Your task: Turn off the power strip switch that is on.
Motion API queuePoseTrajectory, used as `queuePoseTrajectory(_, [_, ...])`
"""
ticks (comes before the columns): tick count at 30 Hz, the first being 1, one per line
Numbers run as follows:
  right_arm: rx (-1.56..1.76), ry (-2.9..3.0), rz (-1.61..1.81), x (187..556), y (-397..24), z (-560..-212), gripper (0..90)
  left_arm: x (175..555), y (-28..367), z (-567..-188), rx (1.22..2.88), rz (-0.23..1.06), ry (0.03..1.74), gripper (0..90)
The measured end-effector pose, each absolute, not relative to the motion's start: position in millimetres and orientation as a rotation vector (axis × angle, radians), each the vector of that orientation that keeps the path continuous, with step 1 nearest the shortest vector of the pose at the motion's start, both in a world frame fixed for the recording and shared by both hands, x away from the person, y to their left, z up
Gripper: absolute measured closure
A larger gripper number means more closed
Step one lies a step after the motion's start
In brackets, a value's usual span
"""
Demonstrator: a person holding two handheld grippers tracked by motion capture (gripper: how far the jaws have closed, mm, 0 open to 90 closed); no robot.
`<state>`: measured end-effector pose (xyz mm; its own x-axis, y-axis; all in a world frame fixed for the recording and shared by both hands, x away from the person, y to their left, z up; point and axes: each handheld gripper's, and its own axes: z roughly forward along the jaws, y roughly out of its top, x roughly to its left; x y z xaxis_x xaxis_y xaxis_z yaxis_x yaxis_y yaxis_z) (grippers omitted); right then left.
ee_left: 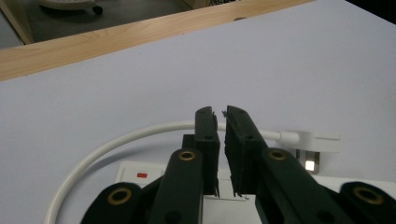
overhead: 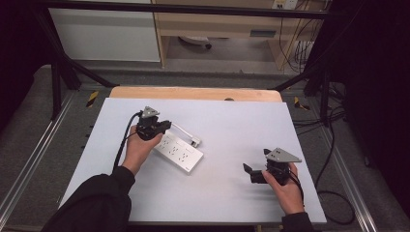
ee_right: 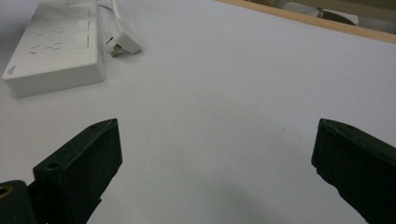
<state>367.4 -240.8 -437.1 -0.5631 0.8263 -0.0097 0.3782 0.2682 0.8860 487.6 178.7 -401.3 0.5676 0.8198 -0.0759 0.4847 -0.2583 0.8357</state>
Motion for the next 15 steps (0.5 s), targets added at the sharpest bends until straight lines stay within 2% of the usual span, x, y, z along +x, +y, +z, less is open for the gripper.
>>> queuePoseTrajectory(4, [1.084,2.067,1.247,367.5,-240.9,-437.1,2.2,488.5,178.6,-402.6,1.917,0.47,1.052,88.0])
queuePoseTrajectory(15, [1.082,2.069,1.246,367.4,-240.9,-436.9,2.2,491.2,176.8,-408.6,1.943,0.443,1.064,89.9])
